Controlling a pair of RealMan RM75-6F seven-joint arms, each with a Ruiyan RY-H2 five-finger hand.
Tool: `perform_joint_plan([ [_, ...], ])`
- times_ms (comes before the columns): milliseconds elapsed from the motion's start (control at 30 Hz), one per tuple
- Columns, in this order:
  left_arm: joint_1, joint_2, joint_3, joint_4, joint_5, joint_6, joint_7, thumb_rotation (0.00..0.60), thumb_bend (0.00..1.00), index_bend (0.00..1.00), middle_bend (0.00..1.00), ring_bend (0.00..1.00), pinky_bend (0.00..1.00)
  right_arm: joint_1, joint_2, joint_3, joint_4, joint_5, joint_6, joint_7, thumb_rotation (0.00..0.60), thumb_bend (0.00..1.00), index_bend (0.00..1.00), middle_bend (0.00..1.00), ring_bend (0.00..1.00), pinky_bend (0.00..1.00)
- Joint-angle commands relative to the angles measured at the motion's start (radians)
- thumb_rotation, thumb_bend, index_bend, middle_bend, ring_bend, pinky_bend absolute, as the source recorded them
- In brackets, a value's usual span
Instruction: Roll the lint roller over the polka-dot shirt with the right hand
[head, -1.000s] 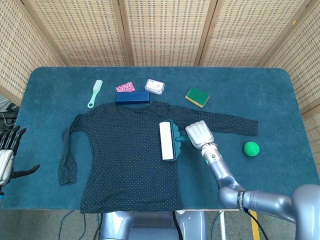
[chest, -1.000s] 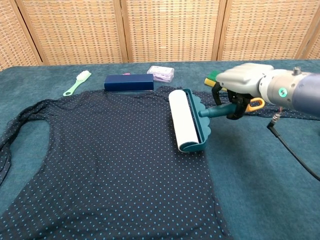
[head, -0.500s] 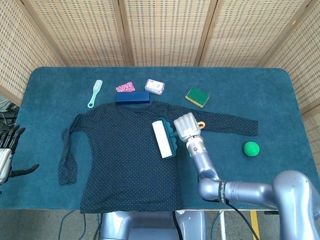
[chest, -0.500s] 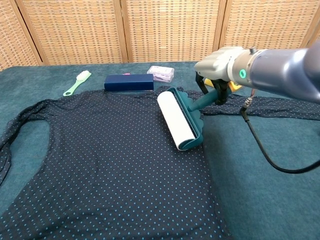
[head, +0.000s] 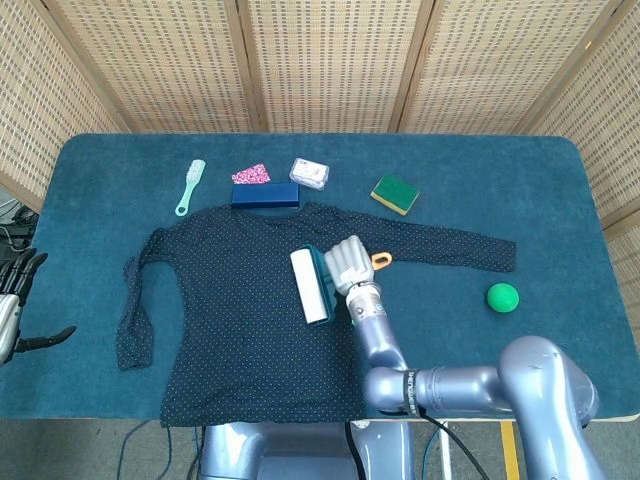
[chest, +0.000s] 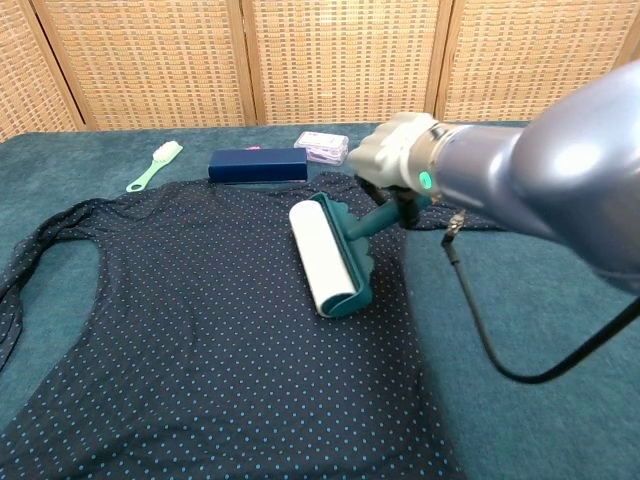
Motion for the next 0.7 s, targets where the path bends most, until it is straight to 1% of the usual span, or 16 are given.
perform_joint_plan([
  [33,-0.001,0.000,0.000,0.001,0.001,-0.001,0.000,0.600,0.00,0.00,0.00,0.00,0.00,0.040,-0.048,0.004,0.006,0.014,0.036,-0.048,0.600,0.76,0.75,1.00,1.00,1.00],
  [200,-0.003,-0.002,0.000,0.004,-0.003,-0.004,-0.001,0.600,0.00,0.00,0.00,0.00,0.00,0.085,-0.111,0.035,0.012,0.024,0.063,-0.082,0.600,0.76,0.75,1.00,1.00,1.00],
  [433,-0.006,-0.005,0.000,0.006,-0.007,-0.008,0.005,0.600,0.00,0.00,0.00,0.00,0.00,0.126,-0.175,0.082,0.020,0.037,0.083,-0.094,0.600,0.76,0.75,1.00,1.00,1.00],
  [533,-0.006,-0.005,0.000,0.006,-0.009,-0.009,0.007,0.600,0.00,0.00,0.00,0.00,0.00,0.135,-0.186,0.076,0.023,0.028,0.091,-0.108,0.600,0.76,0.75,1.00,1.00,1.00],
  [700,-0.006,-0.006,0.000,0.006,-0.011,-0.007,0.011,0.600,0.00,0.00,0.00,0.00,0.00,0.140,-0.192,0.037,0.040,0.019,0.107,-0.155,0.600,0.76,0.75,1.00,1.00,1.00],
])
